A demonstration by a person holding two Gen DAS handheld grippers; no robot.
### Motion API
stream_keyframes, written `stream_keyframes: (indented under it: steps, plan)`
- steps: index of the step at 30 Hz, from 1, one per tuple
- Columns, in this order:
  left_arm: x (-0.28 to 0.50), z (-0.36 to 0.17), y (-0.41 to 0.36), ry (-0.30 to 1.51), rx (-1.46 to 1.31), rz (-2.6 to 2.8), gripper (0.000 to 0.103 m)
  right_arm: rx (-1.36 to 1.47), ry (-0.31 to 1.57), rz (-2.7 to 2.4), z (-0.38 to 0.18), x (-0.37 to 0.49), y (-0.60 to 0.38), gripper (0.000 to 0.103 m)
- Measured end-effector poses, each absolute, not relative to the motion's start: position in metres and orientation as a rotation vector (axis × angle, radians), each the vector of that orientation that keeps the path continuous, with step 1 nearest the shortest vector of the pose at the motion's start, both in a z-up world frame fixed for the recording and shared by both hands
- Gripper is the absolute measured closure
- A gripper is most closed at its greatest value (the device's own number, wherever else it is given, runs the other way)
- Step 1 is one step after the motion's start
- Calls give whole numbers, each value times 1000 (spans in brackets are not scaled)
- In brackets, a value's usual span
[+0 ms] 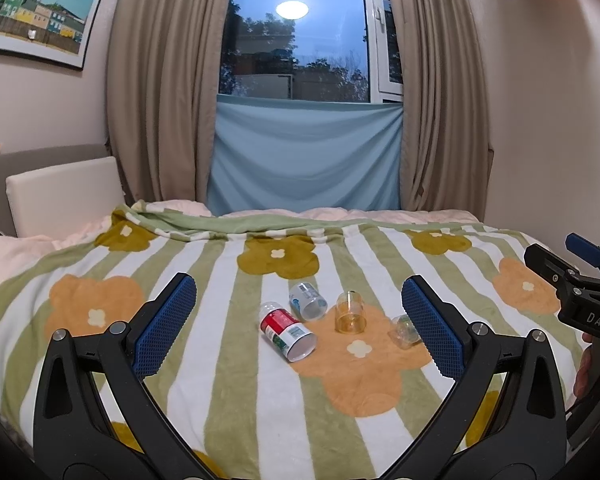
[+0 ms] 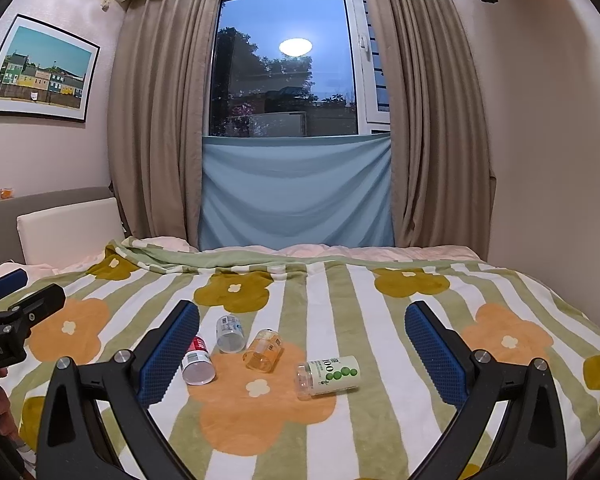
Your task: Flip cup upside down
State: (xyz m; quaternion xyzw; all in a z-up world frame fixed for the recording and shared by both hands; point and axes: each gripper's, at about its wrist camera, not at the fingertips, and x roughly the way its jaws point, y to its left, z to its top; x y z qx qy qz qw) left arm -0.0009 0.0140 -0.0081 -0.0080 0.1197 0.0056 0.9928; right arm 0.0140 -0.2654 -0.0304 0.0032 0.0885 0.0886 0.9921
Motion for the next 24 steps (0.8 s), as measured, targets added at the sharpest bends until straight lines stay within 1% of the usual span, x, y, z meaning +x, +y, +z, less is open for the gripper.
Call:
stream_keyframes:
  steps: [6, 17, 24]
  plan:
    - [-1, -12, 5, 248, -16, 0, 0, 6, 176, 173, -30, 15, -270, 0]
    - [5, -4, -4, 265, 4, -42, 0, 4, 171, 161, -31, 13, -277, 0]
    - [36, 3, -24, 300, 71, -161, 0, -6, 182, 151, -30, 15, -291, 0]
